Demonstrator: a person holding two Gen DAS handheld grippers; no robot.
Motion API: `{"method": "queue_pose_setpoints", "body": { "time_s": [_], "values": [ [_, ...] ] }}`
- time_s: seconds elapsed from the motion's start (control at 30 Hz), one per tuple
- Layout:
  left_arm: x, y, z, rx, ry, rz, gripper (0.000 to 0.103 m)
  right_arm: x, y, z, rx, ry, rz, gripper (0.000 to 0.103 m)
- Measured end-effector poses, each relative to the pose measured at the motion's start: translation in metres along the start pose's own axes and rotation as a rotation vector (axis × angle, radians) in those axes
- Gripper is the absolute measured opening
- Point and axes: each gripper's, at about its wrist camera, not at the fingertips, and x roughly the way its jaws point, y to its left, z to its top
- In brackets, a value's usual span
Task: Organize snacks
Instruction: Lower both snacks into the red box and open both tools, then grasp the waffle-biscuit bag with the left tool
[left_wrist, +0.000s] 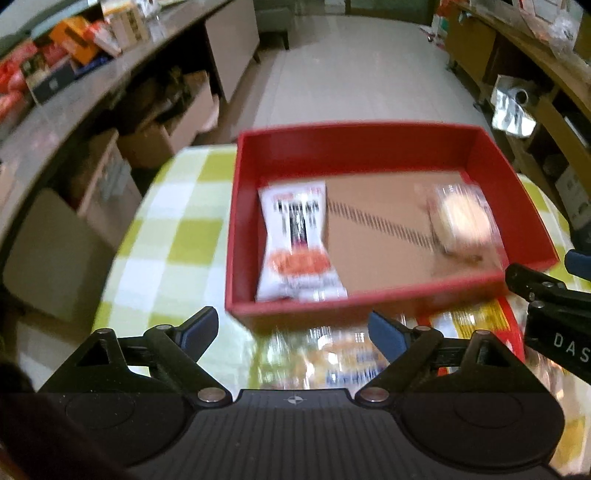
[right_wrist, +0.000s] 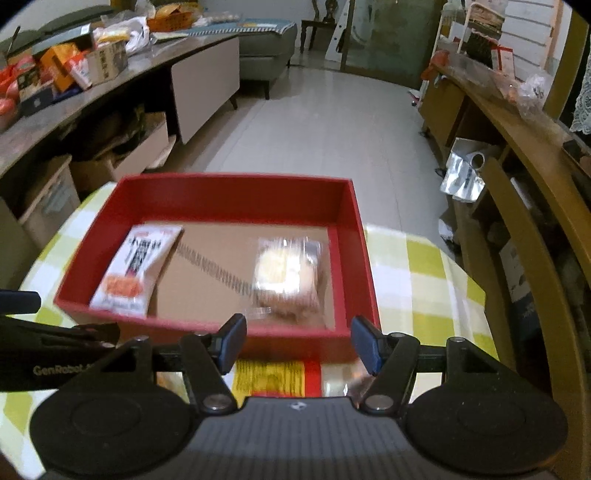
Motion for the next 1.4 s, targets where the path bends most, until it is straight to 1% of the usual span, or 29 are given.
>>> {"method": "queue_pose_setpoints", "body": {
  "time_s": [0.13, 0.27, 0.37, 0.47, 0.5, 0.57, 0.63, 0.73, 0.8, 0.83, 0.9, 0.97, 1.07, 1.17, 1.27, 1.33, 1.4],
  "values": [
    [0.001, -0.001, -0.01, -0.017, 0.034, -0.024, 0.092, -0.005, -0.003, -0.011, 0.016, 0.022, 0.017, 0.068],
    [0.0, -0.007, -0.015, -0.028, 0.044, -0.046, 0.092, -0.011, 0.001, -0.02, -0.003, 0.033, 0.033, 0.068],
    [0.007, -0.015, -0.019, -0.014, 0.065, -0.041, 0.092, -0.011, 0.001, -0.023, -0.007, 0.04, 0.039, 0.069],
    [0.018, -0.02, -0.02, -0.022, 0.1, -0.053, 0.092, -0.01, -0.003, -0.024, 0.0, 0.047, 0.036, 0.069],
    [0.021, -0.021, -0.02, -0.024, 0.107, -0.057, 0.093, -0.009, -0.004, -0.024, 0.003, 0.051, 0.036, 0.069],
    [0.028, -0.023, -0.019, -0.028, 0.118, -0.048, 0.103, -0.008, -0.007, -0.026, 0.007, 0.057, 0.035, 0.069],
    [0.035, -0.023, -0.018, -0.037, 0.127, -0.039, 0.103, -0.006, -0.008, -0.026, 0.008, 0.064, 0.035, 0.069],
    [0.045, -0.023, -0.019, -0.062, 0.172, -0.071, 0.103, -0.004, -0.007, -0.027, 0.0, 0.074, 0.035, 0.069],
    [0.049, -0.022, -0.021, -0.071, 0.188, -0.071, 0.103, -0.003, -0.006, -0.028, -0.007, 0.081, 0.036, 0.069],
    [0.049, -0.022, -0.022, -0.069, 0.189, -0.069, 0.101, -0.003, -0.006, -0.029, -0.01, 0.084, 0.038, 0.069],
    [0.047, -0.02, -0.022, -0.073, 0.193, -0.087, 0.093, -0.003, -0.006, -0.03, -0.015, 0.09, 0.041, 0.069],
    [0.043, -0.019, -0.023, -0.066, 0.187, -0.088, 0.086, -0.003, -0.005, -0.032, -0.022, 0.095, 0.042, 0.069],
    [0.037, -0.02, -0.026, -0.05, 0.181, -0.085, 0.083, -0.005, -0.003, -0.035, -0.037, 0.098, 0.052, 0.069],
    [0.03, -0.016, -0.028, -0.061, 0.177, -0.092, 0.081, -0.01, 0.001, -0.039, -0.058, 0.097, 0.068, 0.069],
    [0.022, -0.01, -0.026, -0.059, 0.147, -0.074, 0.08, -0.015, 0.006, -0.045, -0.07, 0.109, 0.086, 0.069],
    [0.015, -0.006, -0.027, -0.066, 0.131, -0.073, 0.08, -0.018, 0.008, -0.05, -0.062, 0.127, 0.099, 0.069],
    [0.01, 0.0, -0.028, -0.084, 0.126, -0.087, 0.08, -0.022, 0.007, -0.055, -0.034, 0.147, 0.119, 0.069]
  ]
}}
